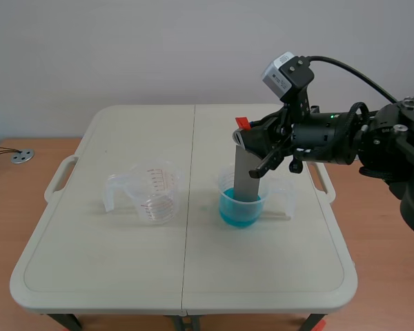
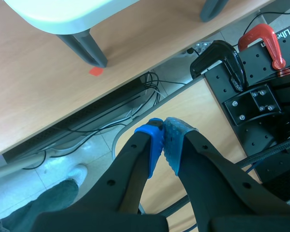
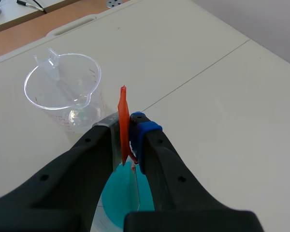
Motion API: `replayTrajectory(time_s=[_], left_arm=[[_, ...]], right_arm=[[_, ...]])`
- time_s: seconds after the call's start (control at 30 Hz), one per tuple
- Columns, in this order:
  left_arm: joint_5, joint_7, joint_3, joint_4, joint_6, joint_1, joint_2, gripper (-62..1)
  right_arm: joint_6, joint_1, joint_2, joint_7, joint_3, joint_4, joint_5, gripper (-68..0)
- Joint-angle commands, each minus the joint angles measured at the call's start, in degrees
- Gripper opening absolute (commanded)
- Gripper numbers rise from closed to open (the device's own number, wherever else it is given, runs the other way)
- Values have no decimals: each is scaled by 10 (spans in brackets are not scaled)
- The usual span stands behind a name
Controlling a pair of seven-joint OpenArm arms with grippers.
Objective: Hold the metal plate by the orange handle, dip it into the blue solution, take it out and point at it, then put the plate back in the beaker on the left.
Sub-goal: 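Hold the plate still in the solution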
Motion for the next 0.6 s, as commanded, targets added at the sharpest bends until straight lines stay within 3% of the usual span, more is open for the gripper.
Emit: replayTrajectory(time_s=[0.0,0.57], left_arm=[[-2,-5,1,2,-1,-2,0,-582],[-2,1,1,2,-1,-2,0,-582]], right_arm=[[5,3,3,0,-4,7,-4,-661],[5,3,3,0,-4,7,-4,-661]])
